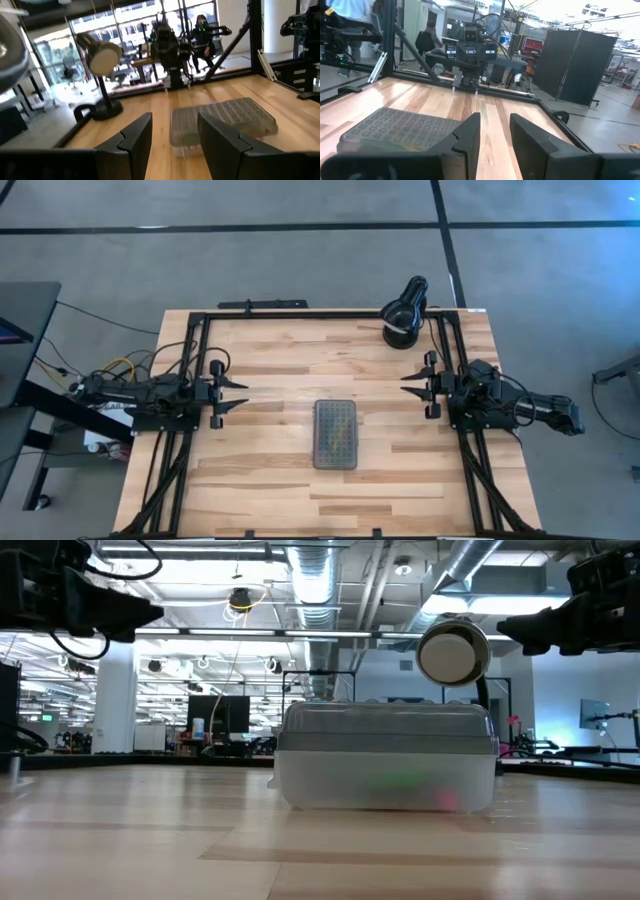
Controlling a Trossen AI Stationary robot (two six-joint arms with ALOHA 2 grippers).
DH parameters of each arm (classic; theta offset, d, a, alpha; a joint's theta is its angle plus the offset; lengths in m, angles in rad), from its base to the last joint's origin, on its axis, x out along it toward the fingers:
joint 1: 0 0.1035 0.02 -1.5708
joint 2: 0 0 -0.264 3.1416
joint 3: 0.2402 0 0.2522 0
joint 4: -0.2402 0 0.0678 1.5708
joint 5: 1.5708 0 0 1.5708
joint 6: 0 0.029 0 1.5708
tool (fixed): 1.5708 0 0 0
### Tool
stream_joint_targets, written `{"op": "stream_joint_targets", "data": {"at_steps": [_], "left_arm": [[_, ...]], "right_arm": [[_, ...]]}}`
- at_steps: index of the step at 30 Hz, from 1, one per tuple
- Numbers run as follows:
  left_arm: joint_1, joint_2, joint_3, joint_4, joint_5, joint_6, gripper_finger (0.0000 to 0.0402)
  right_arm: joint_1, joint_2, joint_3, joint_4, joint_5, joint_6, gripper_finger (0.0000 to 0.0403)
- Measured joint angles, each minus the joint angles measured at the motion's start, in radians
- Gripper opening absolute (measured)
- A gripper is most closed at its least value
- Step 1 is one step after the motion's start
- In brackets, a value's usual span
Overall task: Pick & place school supplies into a supply box
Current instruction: Return to Home Position
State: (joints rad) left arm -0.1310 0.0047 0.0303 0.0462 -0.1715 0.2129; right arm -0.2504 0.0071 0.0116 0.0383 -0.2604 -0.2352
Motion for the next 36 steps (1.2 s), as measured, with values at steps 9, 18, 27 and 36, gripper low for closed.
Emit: {"op": "stream_joint_targets", "data": {"at_steps": [9, 18, 27, 36], "left_arm": [[0.0, 0.007, 0.003, -0.05, 0.005, -0.077, 0.0153], [0.0, 0.007, 0.003, -0.052, 0.005, -0.068, 0.0153], [0.0, 0.007, 0.003, -0.054, 0.004, -0.068, 0.0153], [0.0, 0.007, 0.003, -0.055, 0.003, -0.068, 0.0153]], "right_arm": [[0.0, 0.0, 0.0, 0.0, 0.0, 0.0, 0.0102], [0.0, 0.0, 0.0, 0.0, 0.0, 0.0, 0.0102], [0.0, 0.0, 0.0, 0.0, 0.0, 0.0, 0.0102], [0.0, 0.0, 0.0, 0.0, 0.0, 0.0, 0.0102]]}}
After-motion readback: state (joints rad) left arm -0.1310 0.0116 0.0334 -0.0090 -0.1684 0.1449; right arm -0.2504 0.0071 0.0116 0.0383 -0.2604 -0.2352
